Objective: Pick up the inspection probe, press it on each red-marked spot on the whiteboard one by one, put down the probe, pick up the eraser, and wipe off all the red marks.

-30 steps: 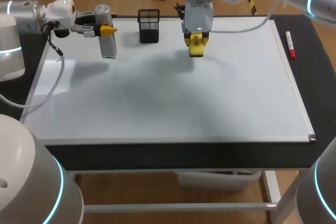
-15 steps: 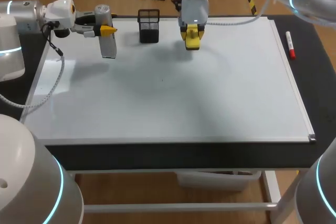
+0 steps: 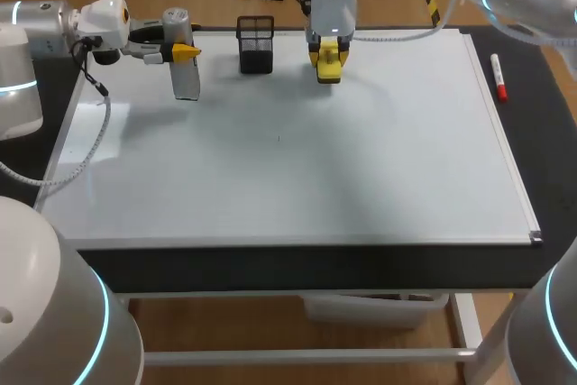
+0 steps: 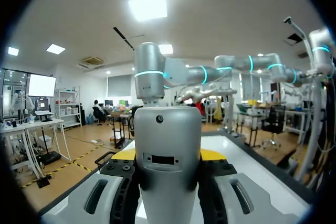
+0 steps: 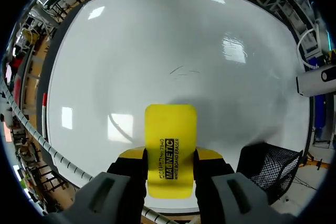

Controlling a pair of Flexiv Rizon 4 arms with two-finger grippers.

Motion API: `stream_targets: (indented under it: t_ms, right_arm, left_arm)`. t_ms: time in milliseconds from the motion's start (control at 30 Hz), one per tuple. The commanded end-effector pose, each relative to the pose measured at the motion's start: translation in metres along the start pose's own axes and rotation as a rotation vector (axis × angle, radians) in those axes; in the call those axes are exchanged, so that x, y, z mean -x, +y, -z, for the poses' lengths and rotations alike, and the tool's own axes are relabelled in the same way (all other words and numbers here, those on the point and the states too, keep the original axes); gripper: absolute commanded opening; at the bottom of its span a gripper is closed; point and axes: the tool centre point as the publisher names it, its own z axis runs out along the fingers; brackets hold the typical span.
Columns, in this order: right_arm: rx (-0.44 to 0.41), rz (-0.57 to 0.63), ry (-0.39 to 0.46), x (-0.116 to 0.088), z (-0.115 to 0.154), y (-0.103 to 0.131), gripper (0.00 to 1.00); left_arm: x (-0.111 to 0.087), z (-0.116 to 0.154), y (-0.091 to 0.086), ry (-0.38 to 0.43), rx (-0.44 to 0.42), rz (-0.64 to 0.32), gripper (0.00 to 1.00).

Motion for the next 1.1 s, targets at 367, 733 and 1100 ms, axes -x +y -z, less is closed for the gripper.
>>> stream_targets:
  t_ms: [367,733,1100]
  right_arm:
    - [0.035,0.025,0.003,0.021,-0.006,-0.020,0.00]
    - [0.024,0.023,0.005,0.028,-0.012,-0.024,0.00]
    - [0.001,0.005,0.013,0.027,-0.018,-0.022,0.00]
  left_arm:
    - [-0.001,0.000,-0.001,-0.003,0.001,-0.002,0.00]
    - [-0.001,0.000,-0.001,-0.003,0.001,-0.002,0.00]
    - [-0.001,0.000,-0.001,-0.003,0.001,-0.002,0.00]
